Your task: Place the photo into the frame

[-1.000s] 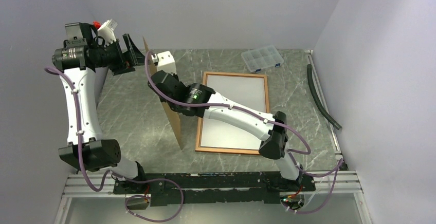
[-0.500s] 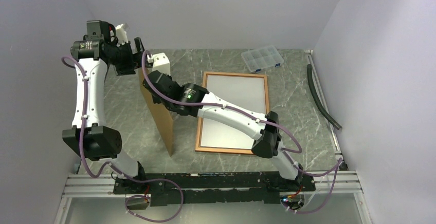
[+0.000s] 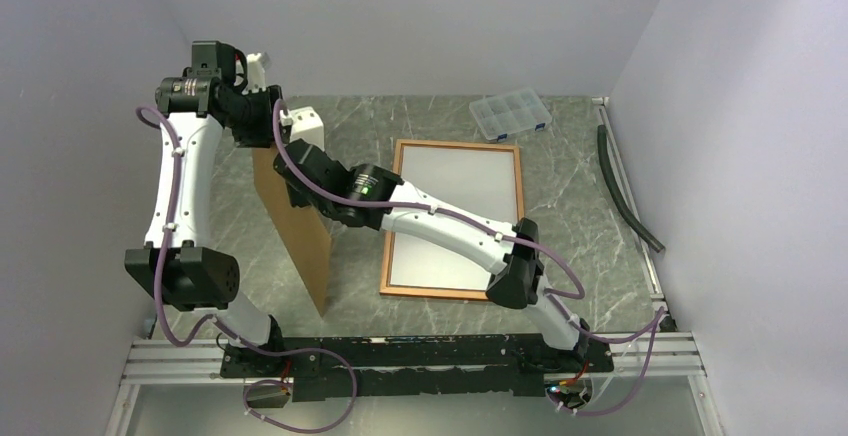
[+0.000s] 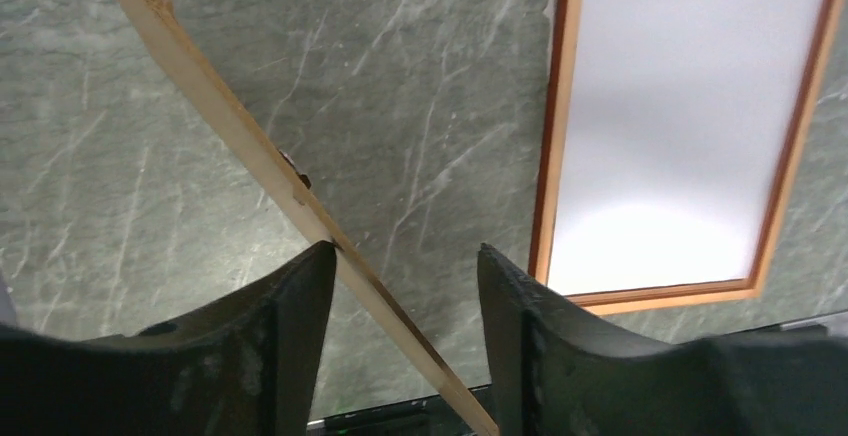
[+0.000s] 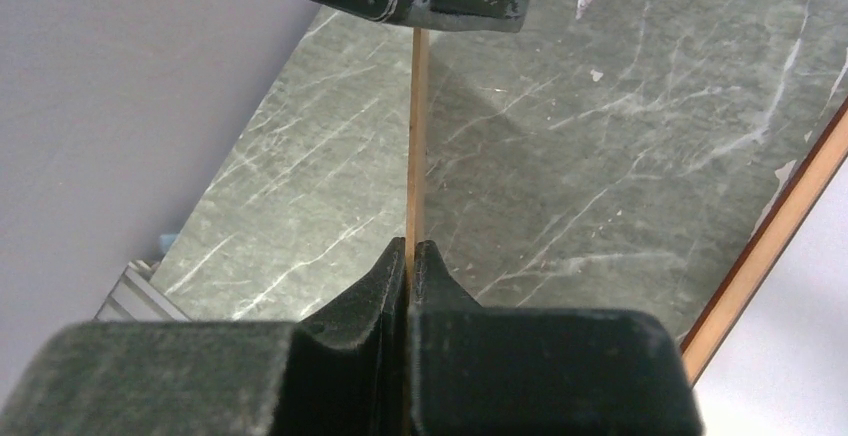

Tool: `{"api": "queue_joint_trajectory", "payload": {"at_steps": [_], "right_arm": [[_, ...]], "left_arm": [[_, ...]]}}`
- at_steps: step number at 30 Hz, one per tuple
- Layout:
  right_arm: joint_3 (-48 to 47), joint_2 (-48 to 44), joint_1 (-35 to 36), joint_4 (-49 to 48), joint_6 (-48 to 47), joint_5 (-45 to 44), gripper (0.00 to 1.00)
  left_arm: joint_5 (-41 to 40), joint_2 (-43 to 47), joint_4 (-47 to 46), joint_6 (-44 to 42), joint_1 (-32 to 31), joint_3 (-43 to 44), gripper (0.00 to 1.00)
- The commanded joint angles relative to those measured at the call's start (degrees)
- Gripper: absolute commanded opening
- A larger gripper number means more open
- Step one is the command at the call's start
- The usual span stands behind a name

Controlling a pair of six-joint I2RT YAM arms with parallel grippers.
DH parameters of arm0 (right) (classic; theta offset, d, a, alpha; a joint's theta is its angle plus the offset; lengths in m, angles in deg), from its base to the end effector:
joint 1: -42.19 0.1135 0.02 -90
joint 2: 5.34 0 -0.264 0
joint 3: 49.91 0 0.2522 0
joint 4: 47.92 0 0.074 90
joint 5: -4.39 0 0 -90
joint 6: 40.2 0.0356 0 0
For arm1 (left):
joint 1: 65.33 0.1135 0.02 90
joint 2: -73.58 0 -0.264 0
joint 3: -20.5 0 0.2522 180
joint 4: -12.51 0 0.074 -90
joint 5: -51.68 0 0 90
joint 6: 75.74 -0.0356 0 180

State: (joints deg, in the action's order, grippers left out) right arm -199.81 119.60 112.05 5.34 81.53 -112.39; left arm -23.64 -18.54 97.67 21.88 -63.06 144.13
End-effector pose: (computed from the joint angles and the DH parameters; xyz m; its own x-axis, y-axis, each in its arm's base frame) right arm 0.1848 0.4573 0.3862 -0.5078 -0.0210 -0.8612 -0.5109 0.8123 0.2814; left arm 0.3092 0.0032 0.4218 -0.8125 -0.1606 -0.5604 0.0041 0.9597 -0.2809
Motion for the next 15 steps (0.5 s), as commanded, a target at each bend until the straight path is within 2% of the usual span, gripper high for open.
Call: {"api": "queue_joint_trajectory", "payload": {"at_steps": [1,3,5,8,9,12,15], "right_arm": [[-4.57,-1.29,0.62,-4.95,1.01,1.24,0.00],[-4.60,-1.74,0.70,-5.53,1.09,2.23,0.01],[-4.58,-2.16,0.81,-5.99,1.35,3.31,0.06],[-3.99,-2.88,0.82,-7.01,2.11,5.83,0.21],[-3.70,-3.17,0.80,-7.32,2.33,6.68,0.26],[-2.85,-4.03,0.81,-8.07,2.67,8.66,0.47],[-2.25,-5.03,0.82,-8.33,2.37,10.77,0.79]], "left_arm": [[-4.39,0.63,2.44,-2.87,-1.61,1.81,0.54],[-4.90,0.56,3.21,-3.53,-1.84,2.33,0.46],[-5.07,0.53,3.84,-4.01,-3.61,2.27,0.36],[-4.29,0.24,4.84,-4.62,-4.25,2.21,0.09],[-4.05,0.26,4.89,-4.58,-4.36,2.22,0.05],[-3.62,0.81,4.64,-4.55,-4.80,2.49,0.03],[-2.33,1.33,4.42,-4.87,-5.03,3.25,0.03]]}}
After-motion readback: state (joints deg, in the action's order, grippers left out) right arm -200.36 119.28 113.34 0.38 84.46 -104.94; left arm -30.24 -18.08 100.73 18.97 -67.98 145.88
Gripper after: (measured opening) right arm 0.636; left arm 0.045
